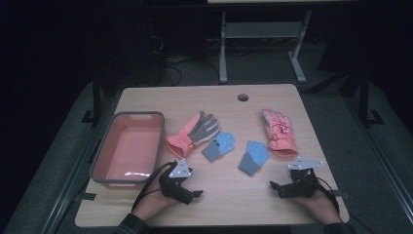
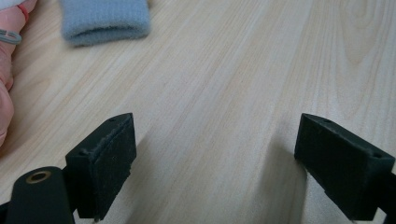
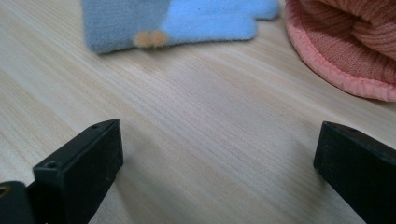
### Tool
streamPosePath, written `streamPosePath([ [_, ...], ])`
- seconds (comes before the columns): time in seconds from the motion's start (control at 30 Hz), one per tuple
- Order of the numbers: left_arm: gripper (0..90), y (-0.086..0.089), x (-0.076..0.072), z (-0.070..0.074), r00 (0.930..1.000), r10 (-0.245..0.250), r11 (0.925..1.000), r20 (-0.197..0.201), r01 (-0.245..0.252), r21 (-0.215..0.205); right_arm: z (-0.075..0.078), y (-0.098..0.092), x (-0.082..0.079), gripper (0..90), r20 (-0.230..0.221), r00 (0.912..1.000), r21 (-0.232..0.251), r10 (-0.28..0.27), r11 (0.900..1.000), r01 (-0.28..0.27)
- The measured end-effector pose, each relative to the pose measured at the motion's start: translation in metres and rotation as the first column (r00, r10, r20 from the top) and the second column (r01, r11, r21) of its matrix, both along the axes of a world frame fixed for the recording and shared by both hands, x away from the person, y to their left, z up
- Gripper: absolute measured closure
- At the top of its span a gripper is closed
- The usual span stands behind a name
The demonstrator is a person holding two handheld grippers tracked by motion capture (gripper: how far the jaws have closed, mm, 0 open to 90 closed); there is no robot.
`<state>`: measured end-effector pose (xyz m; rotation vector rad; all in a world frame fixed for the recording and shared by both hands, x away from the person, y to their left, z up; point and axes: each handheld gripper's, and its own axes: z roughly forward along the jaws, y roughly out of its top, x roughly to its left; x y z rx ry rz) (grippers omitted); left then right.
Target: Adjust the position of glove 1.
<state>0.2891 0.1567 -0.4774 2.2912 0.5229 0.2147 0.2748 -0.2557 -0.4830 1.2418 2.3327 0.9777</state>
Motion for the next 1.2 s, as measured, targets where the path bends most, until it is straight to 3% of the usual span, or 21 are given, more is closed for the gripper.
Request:
streamPosePath([
  [0.4, 12.2, 0.000, -0.001, 0.000, 1.0000, 0.009, 1.0000, 0.002, -0.009, -0.001, 0.000, -0.001, 0.000, 1.1, 0.004, 0.9999, -0.002, 0.010, 1.000, -0.010],
  [0.47, 12.2, 0.000, -0.001, 0.000, 0.9999, 0.016, 0.9999, 0.002, -0.016, -0.006, 0.001, -0.001, -0.001, 3.4, -0.011, 0.9998, -0.009, 0.018, 1.000, -0.018],
  [0.5, 12.2, 0.000, -0.001, 0.000, 0.9999, 0.014, 0.9999, 0.003, -0.014, -0.004, 0.007, -0.001, -0.002, 12.2, -0.022, 0.9994, -0.002, 0.027, 1.000, -0.027],
  [0.6, 12.2, 0.000, 0.000, 0.000, 0.9999, 0.006, 1.0000, 0.009, -0.006, 0.002, 0.013, -0.001, -0.003, 17.5, -0.001, 0.9993, 0.012, 0.038, 0.999, -0.038],
  [0.73, 12.2, 0.000, 0.000, 0.000, 1.0000, 0.005, 1.0000, 0.008, -0.005, 0.003, 0.024, 0.007, -0.001, 44.2, -0.001, 0.9970, 0.048, 0.078, 0.996, -0.078],
  [0.77, 12.2, 0.000, 0.000, 0.000, 1.0000, 0.005, 1.0000, 0.008, -0.005, 0.003, 0.024, 0.007, -0.001, 44.2, -0.001, 0.9970, 0.048, 0.078, 0.996, -0.078],
  [0.93, 12.2, 0.000, -0.001, 0.000, 1.0000, 0.009, 1.0000, 0.000, -0.009, -0.002, 0.029, 0.018, 0.006, 75.8, -0.012, 0.9937, 0.053, 0.112, 0.992, -0.111],
  [1.03, 12.2, -0.001, 0.001, 0.000, 1.0000, 0.010, 1.0000, 0.001, -0.010, -0.001, 0.031, 0.023, 0.013, 89.9, -0.013, 0.9906, 0.060, 0.136, 0.989, -0.135],
  [1.2, 12.2, -0.002, 0.001, 0.000, 0.9999, 0.012, 0.9999, 0.002, -0.012, -0.006, 0.032, 0.030, 0.022, 90.0, -0.021, 0.9862, 0.059, 0.164, 0.985, -0.163],
])
